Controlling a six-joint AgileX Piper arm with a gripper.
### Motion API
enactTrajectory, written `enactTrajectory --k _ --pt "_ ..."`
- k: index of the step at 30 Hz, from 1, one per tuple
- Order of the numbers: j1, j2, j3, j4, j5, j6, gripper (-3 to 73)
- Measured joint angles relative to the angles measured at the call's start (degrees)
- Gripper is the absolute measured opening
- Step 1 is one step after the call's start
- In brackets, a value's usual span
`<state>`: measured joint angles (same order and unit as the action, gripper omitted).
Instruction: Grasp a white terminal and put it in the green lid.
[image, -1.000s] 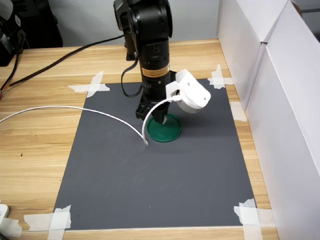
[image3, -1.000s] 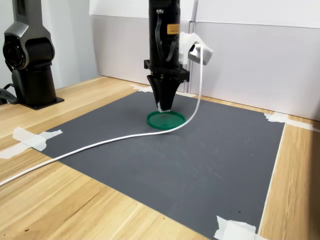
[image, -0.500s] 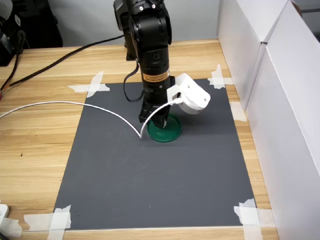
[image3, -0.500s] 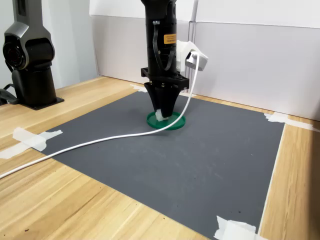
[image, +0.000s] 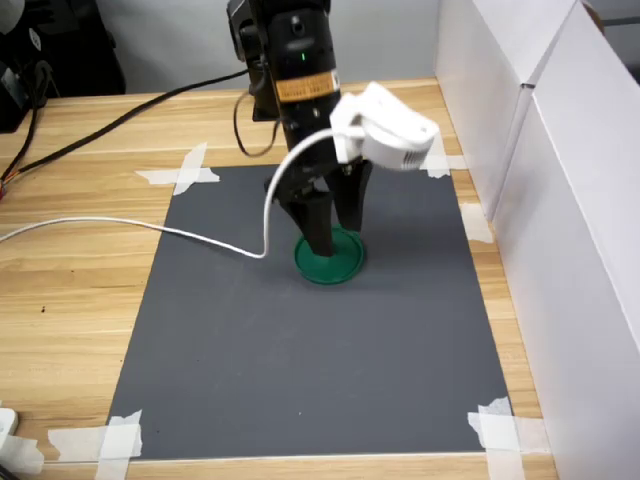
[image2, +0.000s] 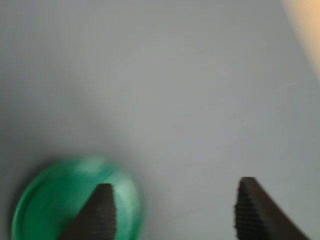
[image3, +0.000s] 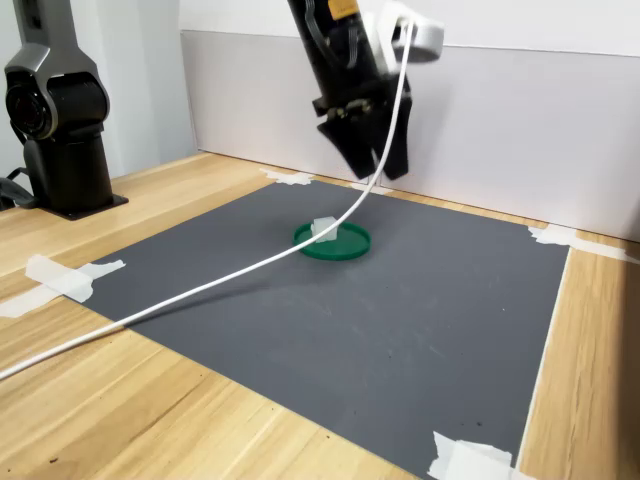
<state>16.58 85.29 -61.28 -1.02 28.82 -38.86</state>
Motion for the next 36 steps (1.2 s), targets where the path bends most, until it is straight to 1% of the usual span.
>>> enactTrajectory --k 3,7,8,9,10,13,16,20,23,27,31,36 --pt "0.0 -4.9 0.0 -0.4 -1.1 5.5 39.3" --pt "0.0 -11.5 0.9 -2.8 -1.9 13.6 12.9" --pt "0.0 -13.4 1.5 -3.8 -2.4 15.7 7.4" --pt "0.0 -15.4 2.1 -4.9 -3.0 18.0 3.8" --pt "0.0 -17.4 2.8 -6.1 -3.6 20.4 2.0" --pt "0.0 -23.6 5.0 -10.1 -5.2 27.7 -0.7" --pt "-0.4 -30.7 7.8 -13.0 -5.5 36.1 -1.3" --pt "-3.6 -39.4 12.7 -14.1 -5.5 47.6 -1.5" --pt "-7.3 -45.2 16.5 -14.3 -5.5 52.9 -1.6" --pt "-12.4 -52.4 22.0 -14.3 -5.5 55.8 -1.6" --pt "-16.2 -58.5 28.7 -14.3 -5.5 56.4 -1.6" --pt "-22.2 -65.9 37.2 -14.3 -5.5 56.4 -1.6"
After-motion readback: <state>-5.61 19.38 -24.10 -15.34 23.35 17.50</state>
